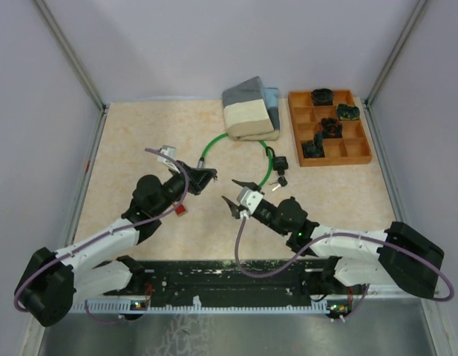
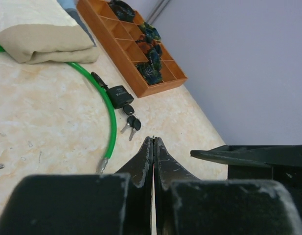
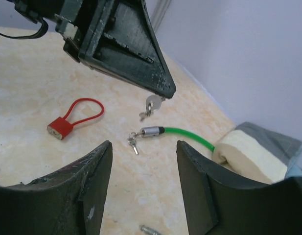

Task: Unlock with the key
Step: Pick up the key from the center of the board.

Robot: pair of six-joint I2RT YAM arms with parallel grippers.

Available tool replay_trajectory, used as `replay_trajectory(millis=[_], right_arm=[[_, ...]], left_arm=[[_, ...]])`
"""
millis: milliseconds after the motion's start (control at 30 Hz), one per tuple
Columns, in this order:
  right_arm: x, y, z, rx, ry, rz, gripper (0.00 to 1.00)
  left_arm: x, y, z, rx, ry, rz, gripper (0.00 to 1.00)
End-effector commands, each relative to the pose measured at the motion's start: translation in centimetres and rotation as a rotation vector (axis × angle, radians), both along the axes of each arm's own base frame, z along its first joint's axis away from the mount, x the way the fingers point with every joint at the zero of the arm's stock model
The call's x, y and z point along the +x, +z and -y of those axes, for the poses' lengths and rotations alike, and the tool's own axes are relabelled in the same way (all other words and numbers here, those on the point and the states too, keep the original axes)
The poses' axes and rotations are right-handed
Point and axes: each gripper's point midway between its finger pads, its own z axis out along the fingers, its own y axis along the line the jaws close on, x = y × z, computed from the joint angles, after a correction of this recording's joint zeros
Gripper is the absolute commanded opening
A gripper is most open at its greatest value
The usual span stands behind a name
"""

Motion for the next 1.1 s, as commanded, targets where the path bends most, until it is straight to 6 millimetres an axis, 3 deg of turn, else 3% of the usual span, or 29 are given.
replay_trajectory(millis=[0,300,700,1067], right_arm=[[-1.0,5.1,-1.0,0.119,0.062,0.234,0.55],[0.1,4.8,-2.8,0.093,0.065,0.255,0.47],[1.8,2.9,-4.5,0.065,0.017,0.239,0.42],[3.3,0.9,-4.6,0.028,-0.053,0.220,0.36]], left_arm=[[0.5,1.2,-0.6,-0.055,0.068,-0.032,0.00],[1.3,-0.3,-1.8,-0.100,0.231,-0.185,0.00],[1.2,-1.1,-1.2,-0.133,0.288,-0.276,0.00],[0.8,-1.6,-0.3,-0.142,0.267,-0.309,0.00]])
